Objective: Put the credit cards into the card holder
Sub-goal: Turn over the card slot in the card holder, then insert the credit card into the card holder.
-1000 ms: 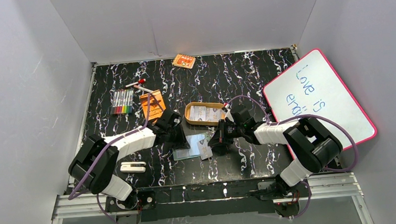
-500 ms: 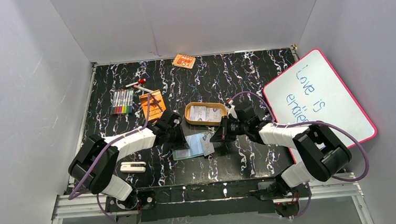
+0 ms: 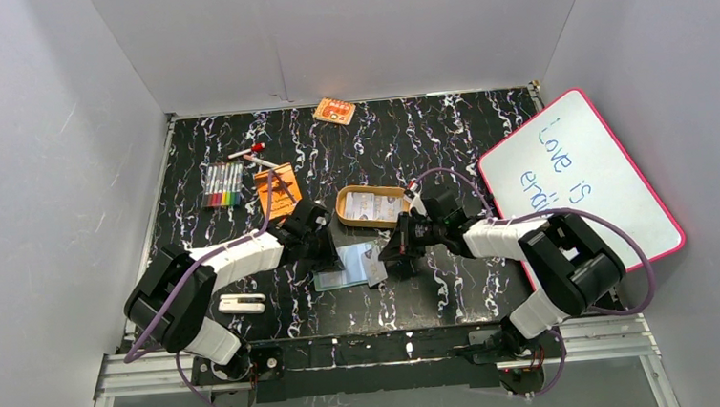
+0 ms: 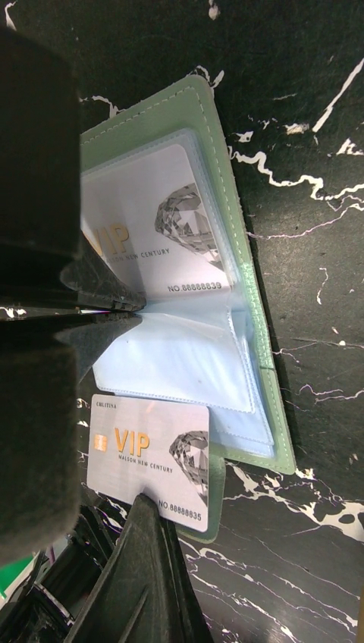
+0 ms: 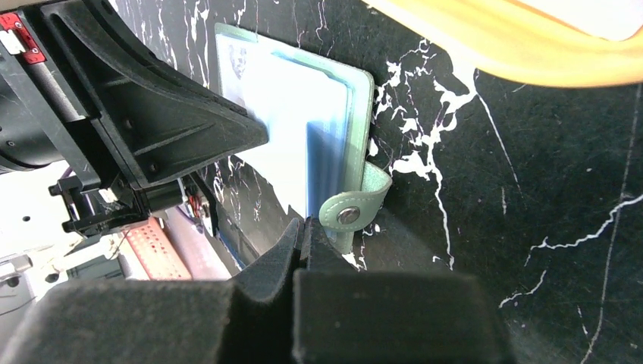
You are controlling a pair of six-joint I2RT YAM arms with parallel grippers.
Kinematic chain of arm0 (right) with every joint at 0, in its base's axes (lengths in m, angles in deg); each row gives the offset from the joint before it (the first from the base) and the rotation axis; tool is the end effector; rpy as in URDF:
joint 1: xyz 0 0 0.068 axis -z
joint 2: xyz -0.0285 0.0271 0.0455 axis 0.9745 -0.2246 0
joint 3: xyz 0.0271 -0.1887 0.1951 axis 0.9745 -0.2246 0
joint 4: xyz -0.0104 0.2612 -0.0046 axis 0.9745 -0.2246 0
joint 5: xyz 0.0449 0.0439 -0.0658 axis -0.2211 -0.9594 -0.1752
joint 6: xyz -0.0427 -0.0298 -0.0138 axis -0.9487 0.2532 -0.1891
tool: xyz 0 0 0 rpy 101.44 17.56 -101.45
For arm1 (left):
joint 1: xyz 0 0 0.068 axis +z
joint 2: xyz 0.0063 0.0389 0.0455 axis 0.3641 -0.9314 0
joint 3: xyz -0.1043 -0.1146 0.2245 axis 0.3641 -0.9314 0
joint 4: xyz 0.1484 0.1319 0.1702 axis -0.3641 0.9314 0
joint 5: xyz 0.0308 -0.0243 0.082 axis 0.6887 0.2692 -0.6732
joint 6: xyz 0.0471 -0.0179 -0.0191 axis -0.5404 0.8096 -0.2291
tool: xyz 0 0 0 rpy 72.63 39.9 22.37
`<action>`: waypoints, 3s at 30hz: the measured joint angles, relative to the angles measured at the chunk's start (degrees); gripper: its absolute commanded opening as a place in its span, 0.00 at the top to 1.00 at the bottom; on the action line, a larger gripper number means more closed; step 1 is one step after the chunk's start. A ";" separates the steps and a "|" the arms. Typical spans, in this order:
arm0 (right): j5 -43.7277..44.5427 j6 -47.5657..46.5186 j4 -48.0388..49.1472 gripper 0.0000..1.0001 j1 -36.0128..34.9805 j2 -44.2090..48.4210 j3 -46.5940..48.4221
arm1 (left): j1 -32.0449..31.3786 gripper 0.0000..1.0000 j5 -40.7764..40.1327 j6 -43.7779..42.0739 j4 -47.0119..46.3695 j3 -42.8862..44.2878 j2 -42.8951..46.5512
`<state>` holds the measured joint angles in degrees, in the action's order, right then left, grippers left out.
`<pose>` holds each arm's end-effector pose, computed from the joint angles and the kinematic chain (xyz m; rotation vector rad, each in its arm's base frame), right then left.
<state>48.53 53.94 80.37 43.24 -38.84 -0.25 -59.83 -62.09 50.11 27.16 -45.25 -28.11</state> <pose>0.2215 0.1698 0.1491 -0.0510 2.4940 1.2799 0.2199 -0.1824 0.1604 -0.1347 2.6713 -0.7821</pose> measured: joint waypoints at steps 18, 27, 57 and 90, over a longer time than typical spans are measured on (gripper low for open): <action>-3.50 1.55 3.02 1.00 -1.70 -2.19 2.73 | 0.00 0.48 -0.96 -0.04 2.95 0.44 3.93; -3.45 1.79 3.41 1.00 -4.46 -5.11 5.66 | 0.00 0.43 -4.26 0.00 7.30 1.09 11.47; 3.91 3.45 5.20 1.00 -9.09 -9.49 8.22 | 0.02 0.80 -7.85 0.72 4.81 -4.57 11.04; 6.29 7.98 7.69 1.00 -8.55 -8.07 6.82 | 0.02 0.67 -11.08 2.03 7.34 -5.46 15.02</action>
<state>54.83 61.91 88.06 34.70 -46.90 6.56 -59.81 -73.17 52.14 34.50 -50.72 -13.10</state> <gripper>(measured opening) 0.011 0.326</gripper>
